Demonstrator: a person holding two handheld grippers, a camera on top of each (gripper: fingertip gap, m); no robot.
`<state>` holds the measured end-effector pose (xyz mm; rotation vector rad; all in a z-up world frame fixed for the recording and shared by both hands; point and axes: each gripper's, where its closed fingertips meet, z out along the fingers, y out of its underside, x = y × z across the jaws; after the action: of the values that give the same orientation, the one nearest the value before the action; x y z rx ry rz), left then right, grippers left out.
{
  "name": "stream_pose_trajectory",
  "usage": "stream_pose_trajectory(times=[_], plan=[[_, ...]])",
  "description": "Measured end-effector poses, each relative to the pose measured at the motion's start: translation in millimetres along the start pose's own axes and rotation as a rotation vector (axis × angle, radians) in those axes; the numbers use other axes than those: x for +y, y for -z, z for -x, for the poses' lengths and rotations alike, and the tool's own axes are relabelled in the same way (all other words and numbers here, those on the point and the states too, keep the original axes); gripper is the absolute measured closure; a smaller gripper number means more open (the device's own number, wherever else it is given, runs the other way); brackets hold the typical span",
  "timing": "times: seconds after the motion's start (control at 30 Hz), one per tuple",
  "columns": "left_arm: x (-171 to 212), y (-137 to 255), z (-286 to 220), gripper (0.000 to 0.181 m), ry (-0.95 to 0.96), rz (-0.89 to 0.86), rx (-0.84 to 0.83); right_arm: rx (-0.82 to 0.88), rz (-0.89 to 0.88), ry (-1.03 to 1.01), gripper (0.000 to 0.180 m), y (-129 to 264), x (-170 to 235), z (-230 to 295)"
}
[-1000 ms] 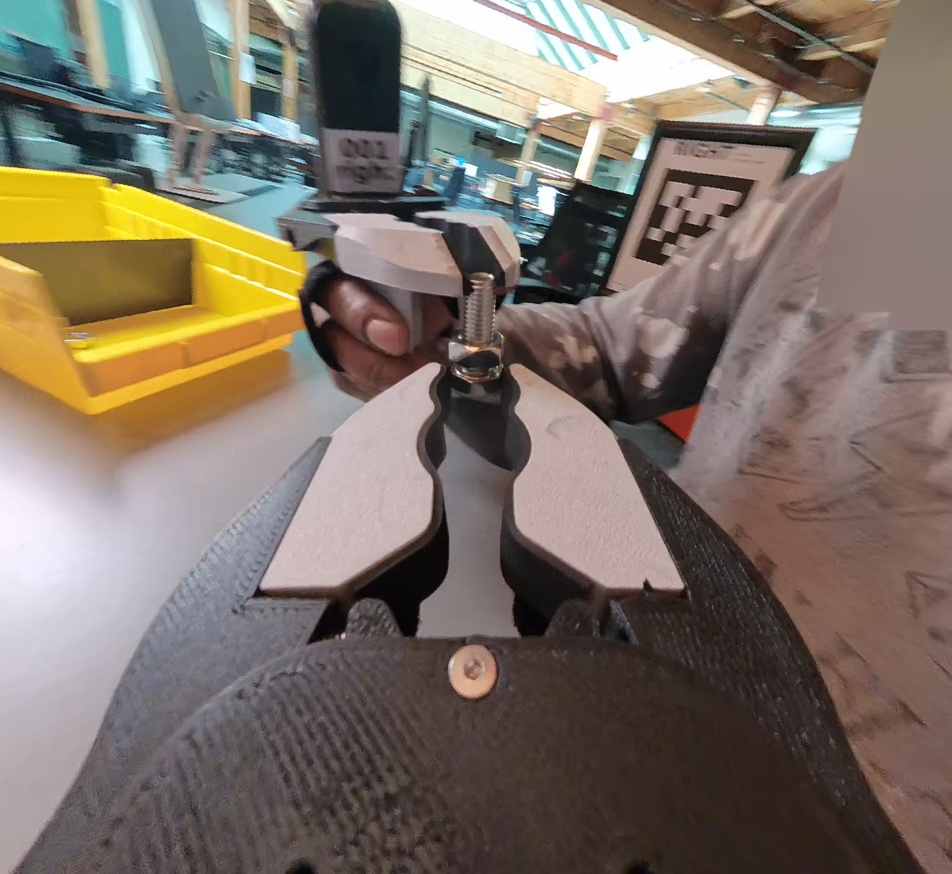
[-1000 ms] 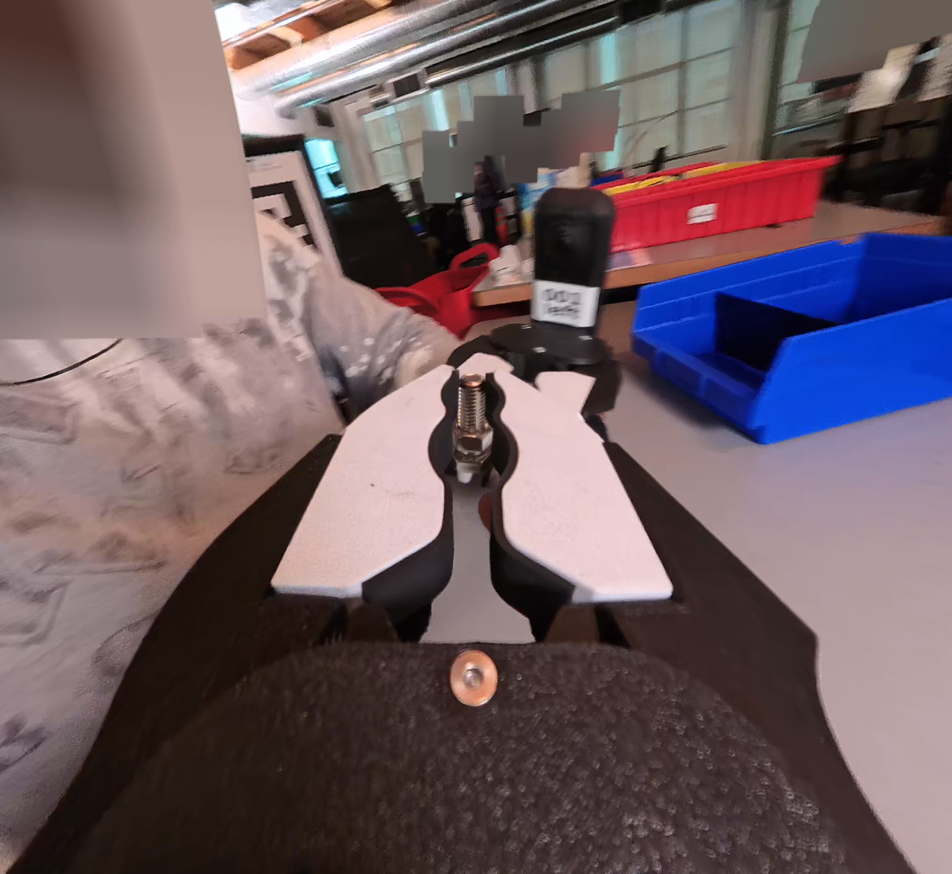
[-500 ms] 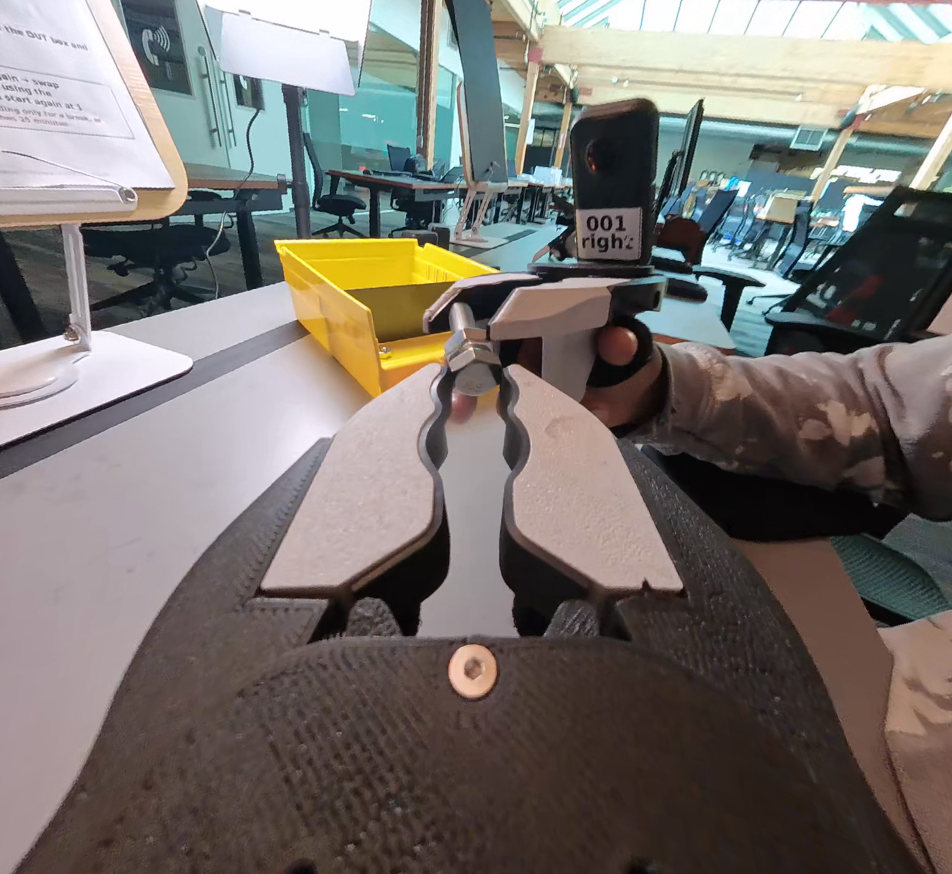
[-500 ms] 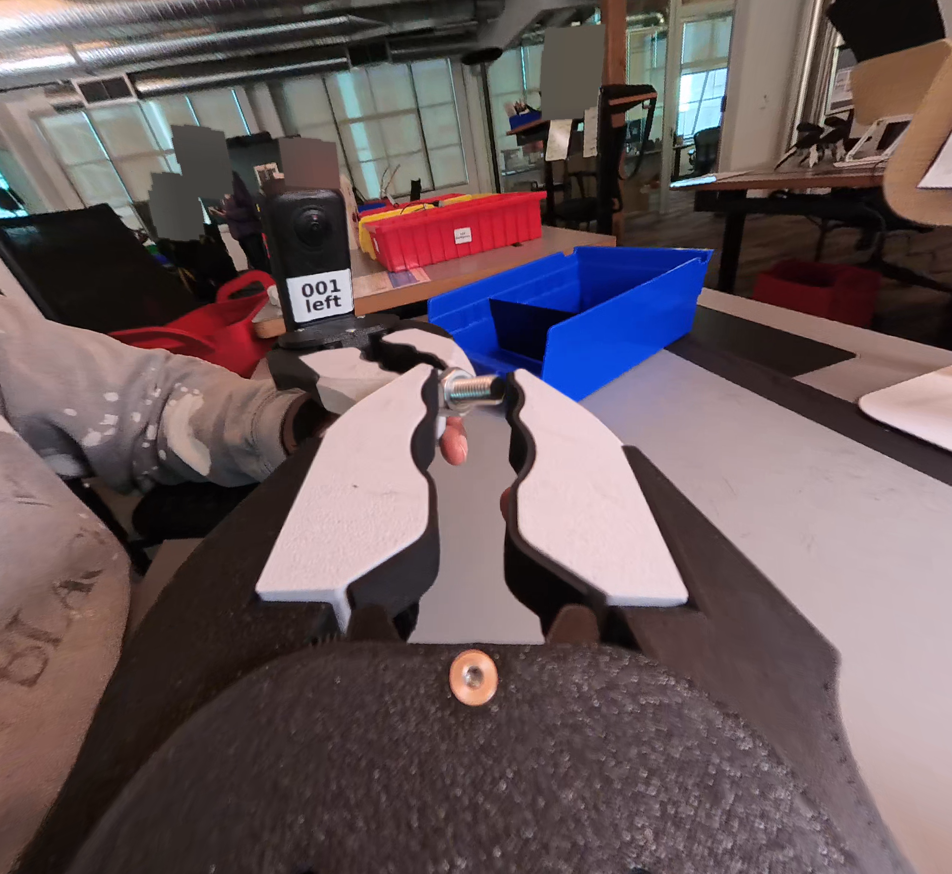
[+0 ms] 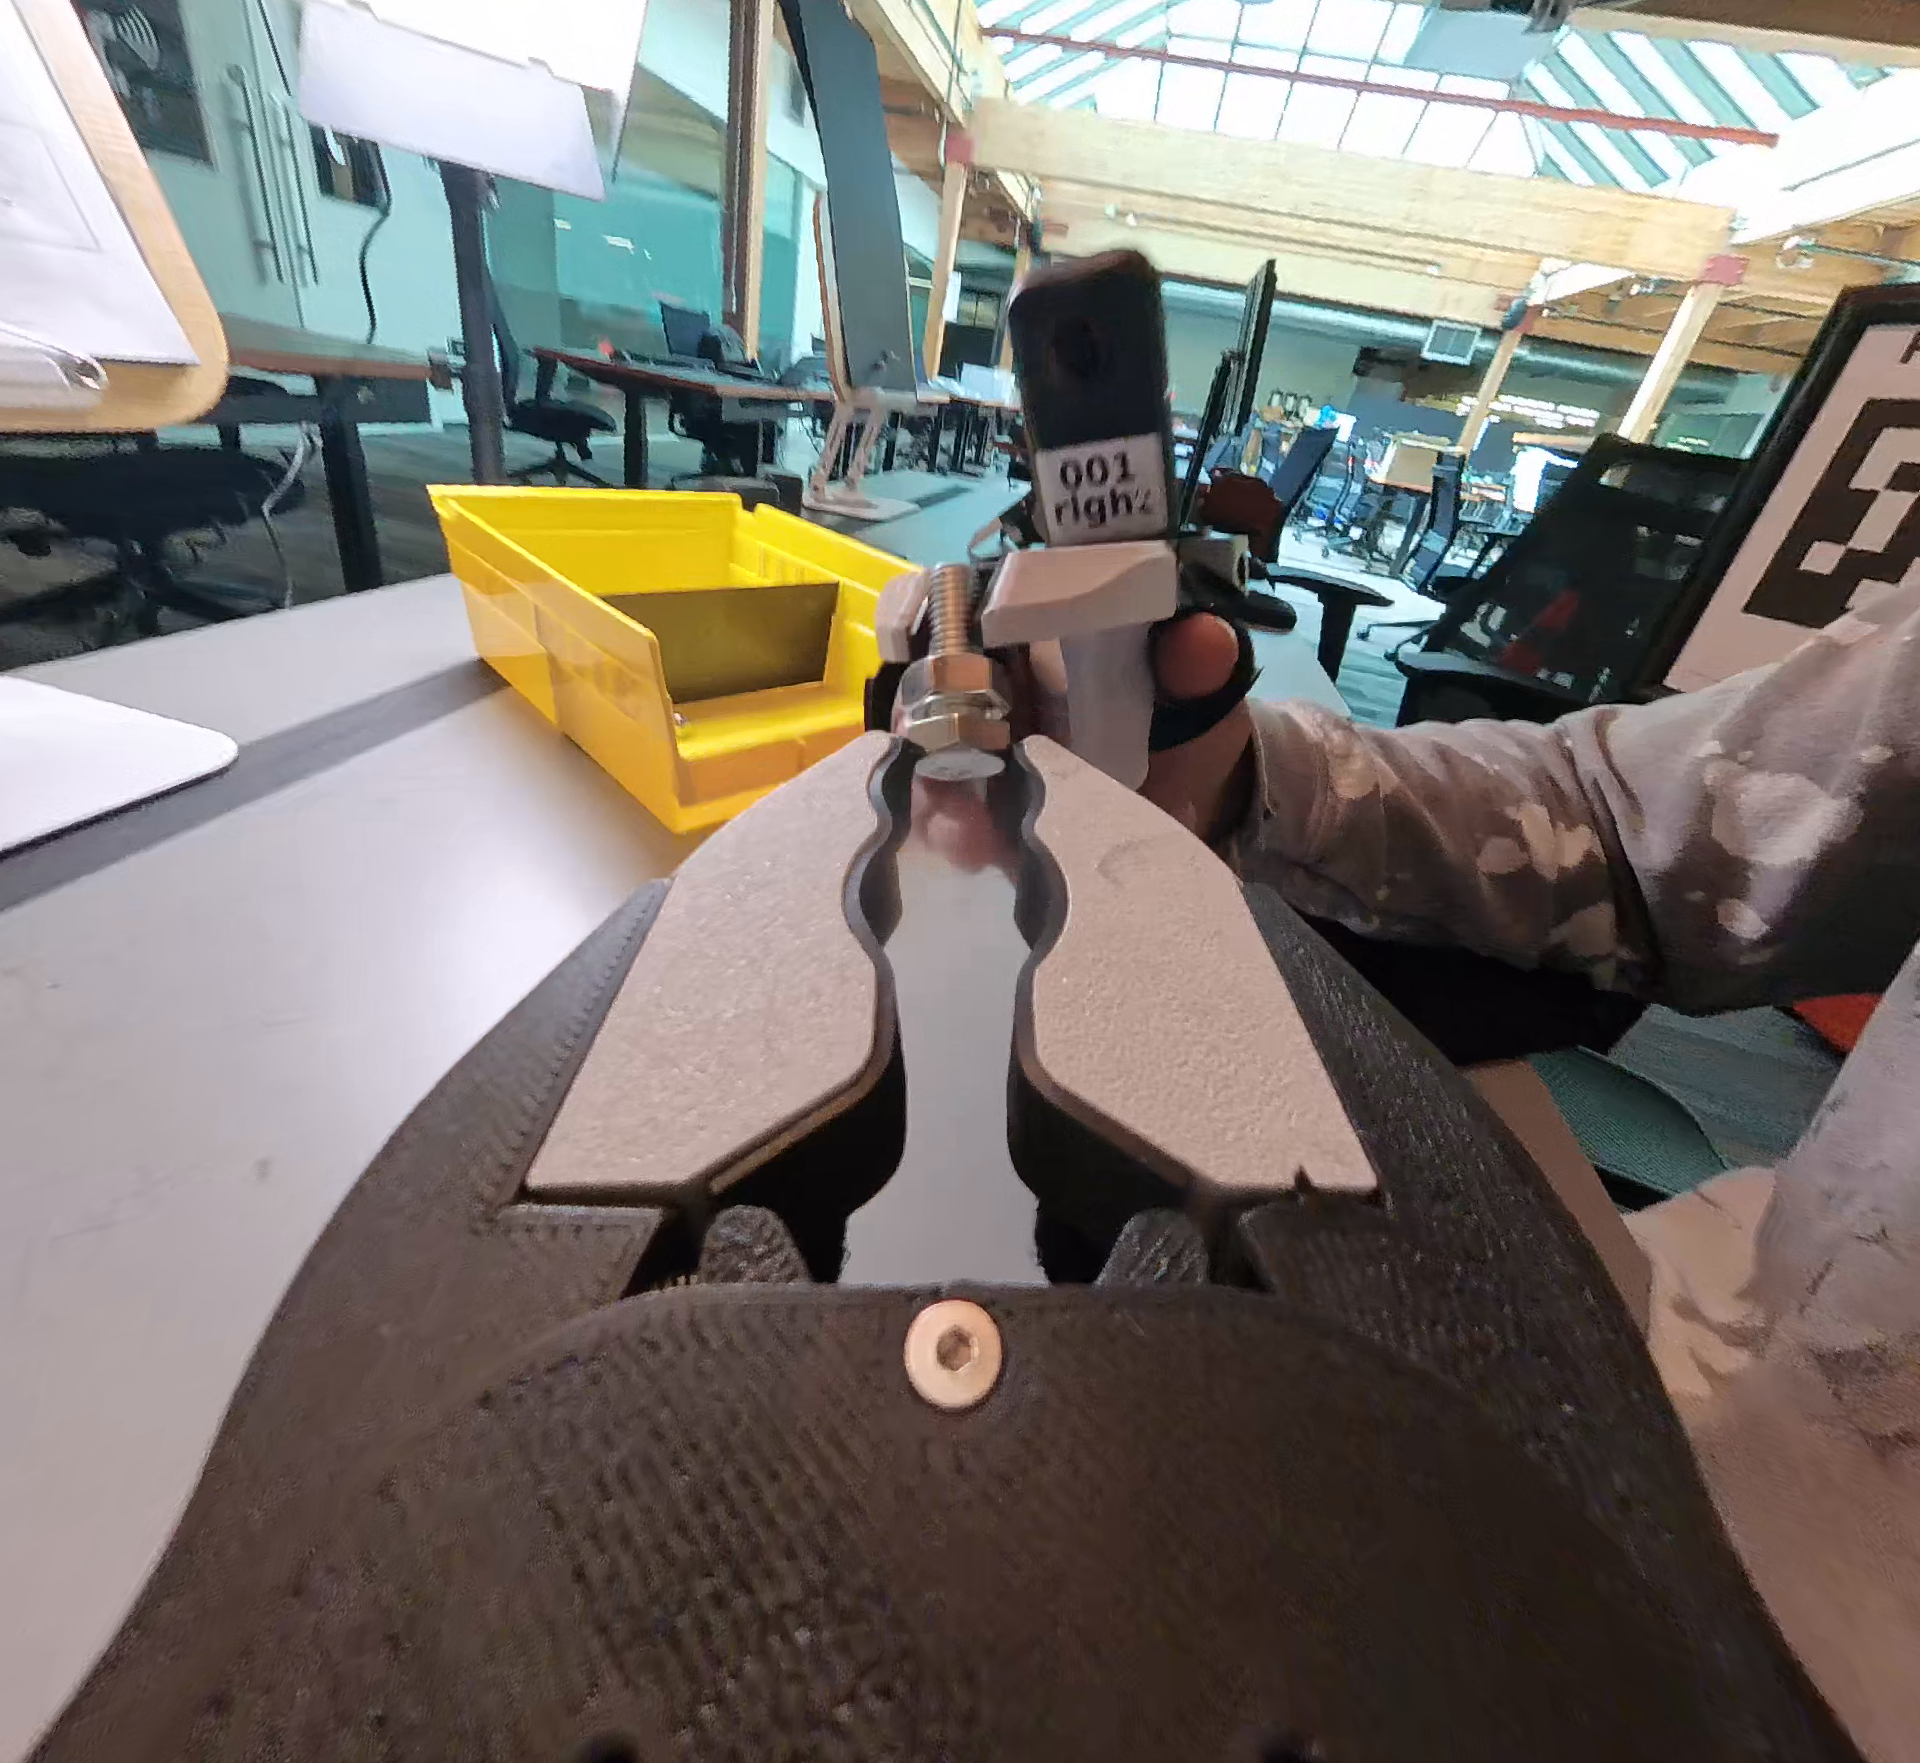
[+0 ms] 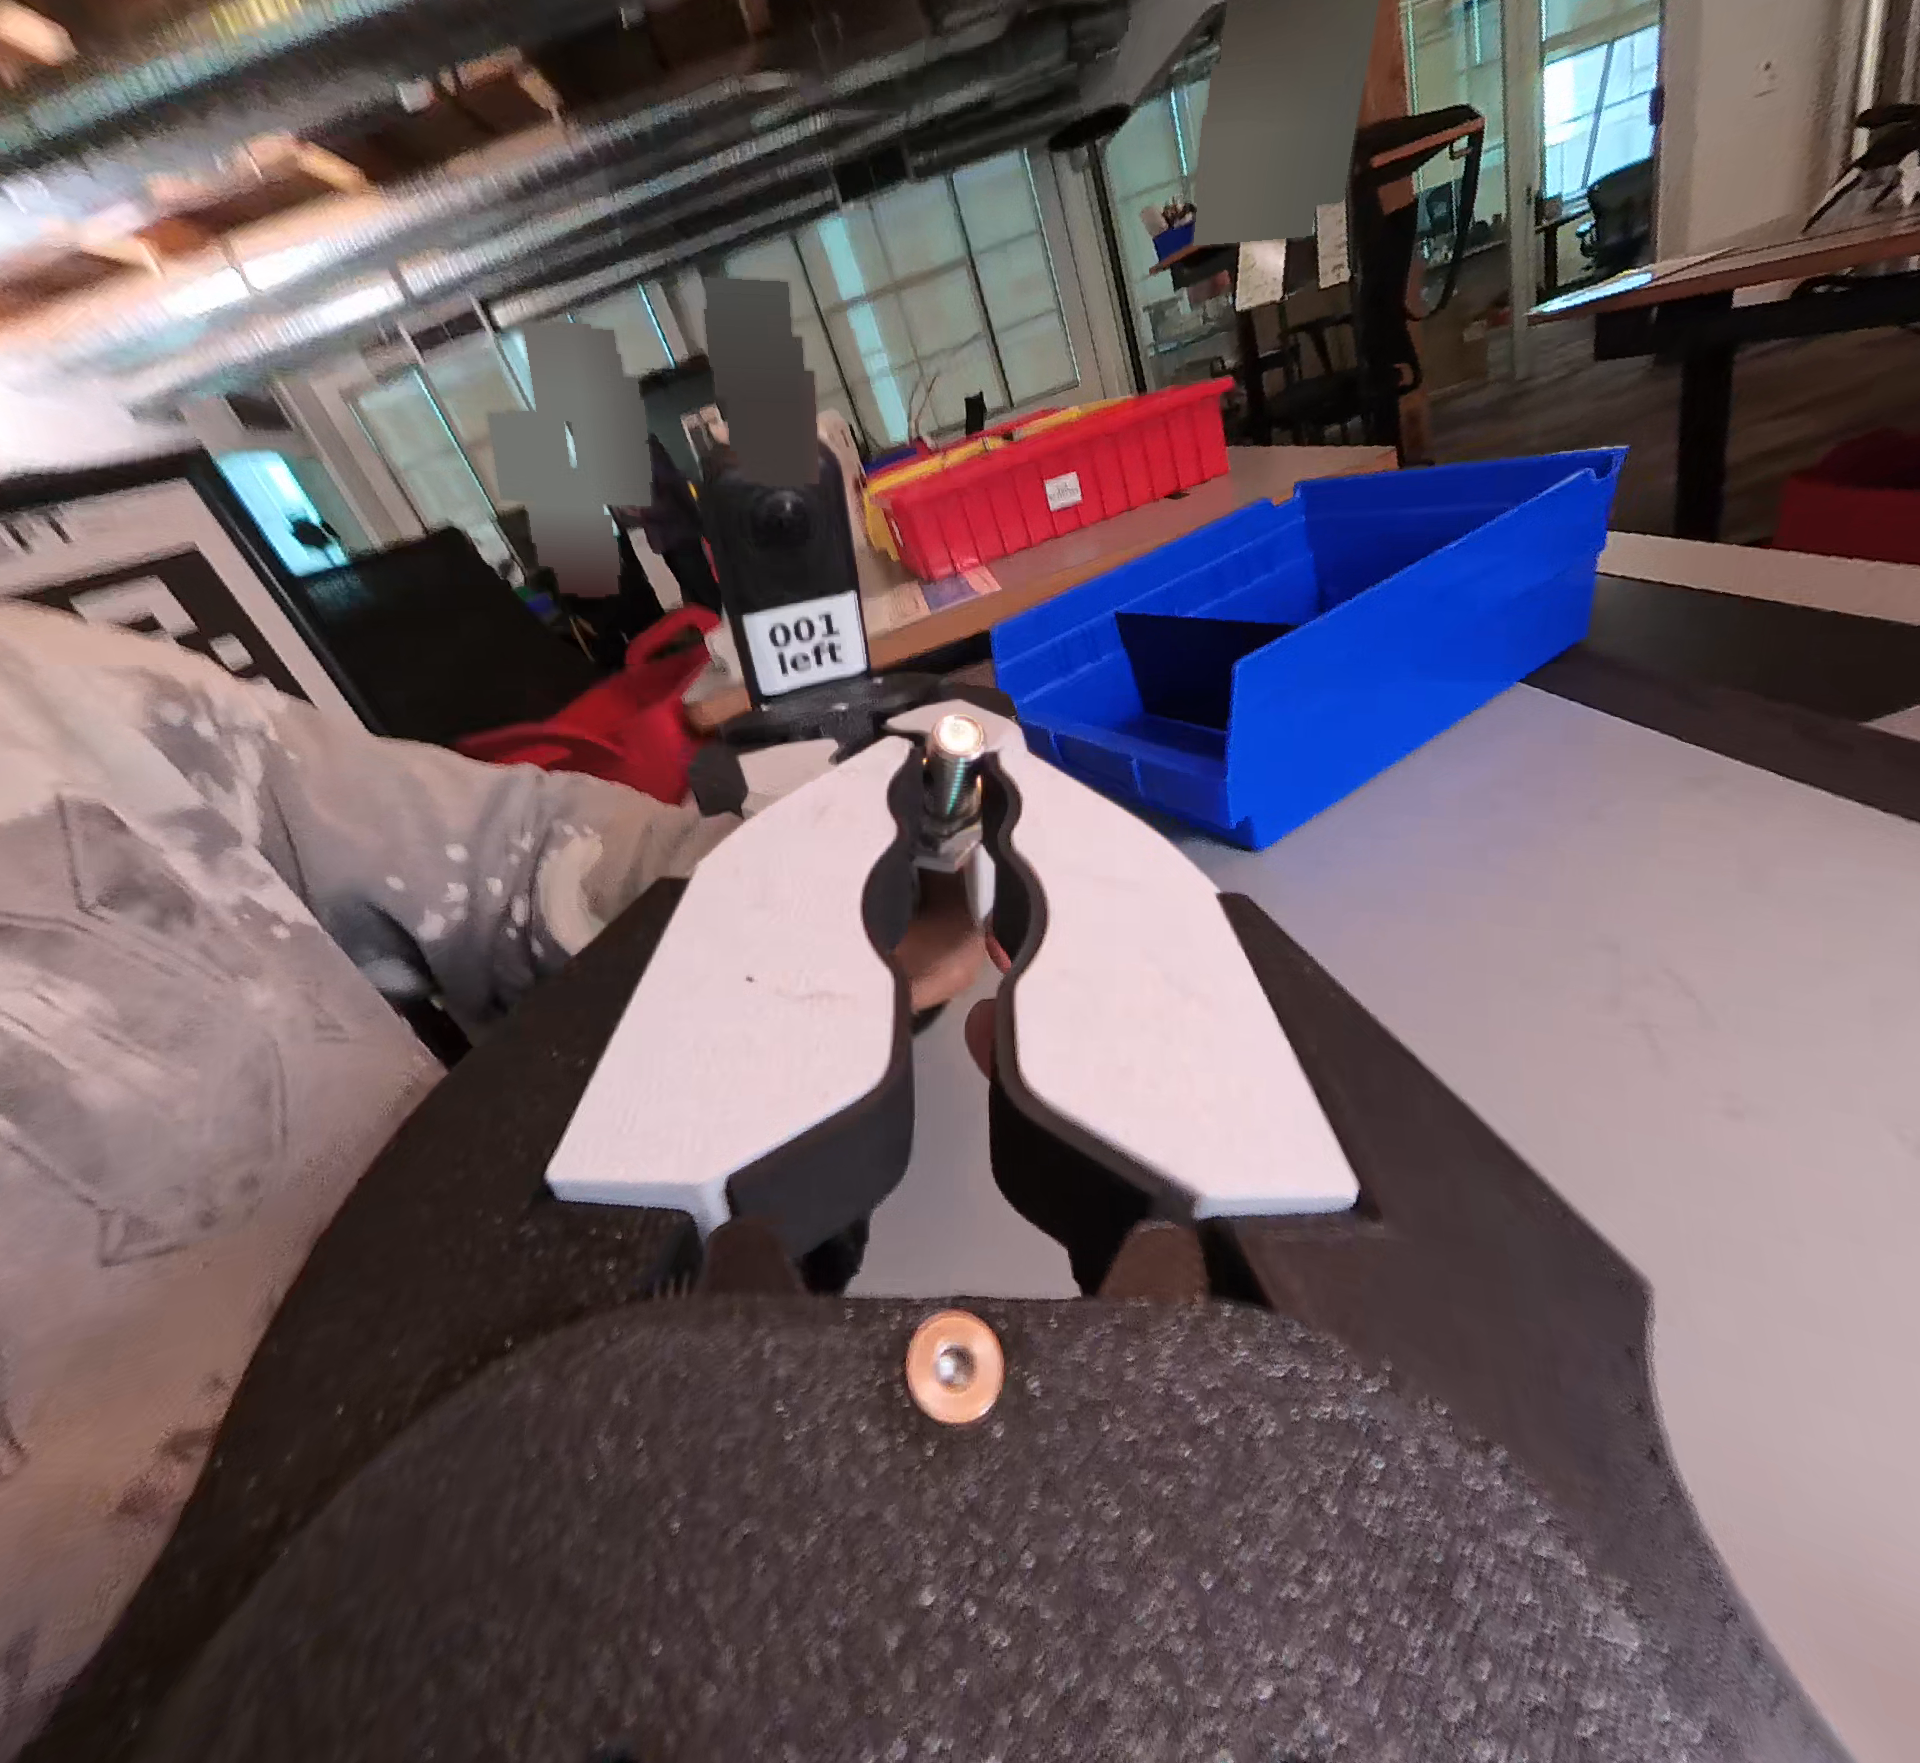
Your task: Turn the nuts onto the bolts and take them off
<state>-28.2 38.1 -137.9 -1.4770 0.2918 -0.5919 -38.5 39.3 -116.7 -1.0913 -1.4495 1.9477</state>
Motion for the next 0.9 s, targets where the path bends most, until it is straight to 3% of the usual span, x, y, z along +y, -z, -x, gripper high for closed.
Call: stream_pose_trajectory(times=[0.13, 0.4, 0.6, 0.77, 0.9], plan=[[14, -5, -4, 0.162, 0.036, 0.061, 0.039, 0.038, 0.151, 0.201, 0.17, 2, 9, 4], [30, -10, -12, 0.162, 0.07, 0.134, 0.104, 0.0, 0.259, 0.269, 0.17, 8, 23, 8], [20, -8, -8, 0.163, 0.003, 0.049, 0.051, 0.024, 0.193, 0.261, 0.17, 5, 14, 9], [6, -2, -2, 0.163, -0.015, -0.039, 0.003, 0.047, 0.127, 0.198, 0.146, -1, 10, 8], [-2, 1, -4, 0.163, -0.015, -0.081, 0.01, 0.052, 0.115, 0.213, 0.164, -1, 9, 6]])
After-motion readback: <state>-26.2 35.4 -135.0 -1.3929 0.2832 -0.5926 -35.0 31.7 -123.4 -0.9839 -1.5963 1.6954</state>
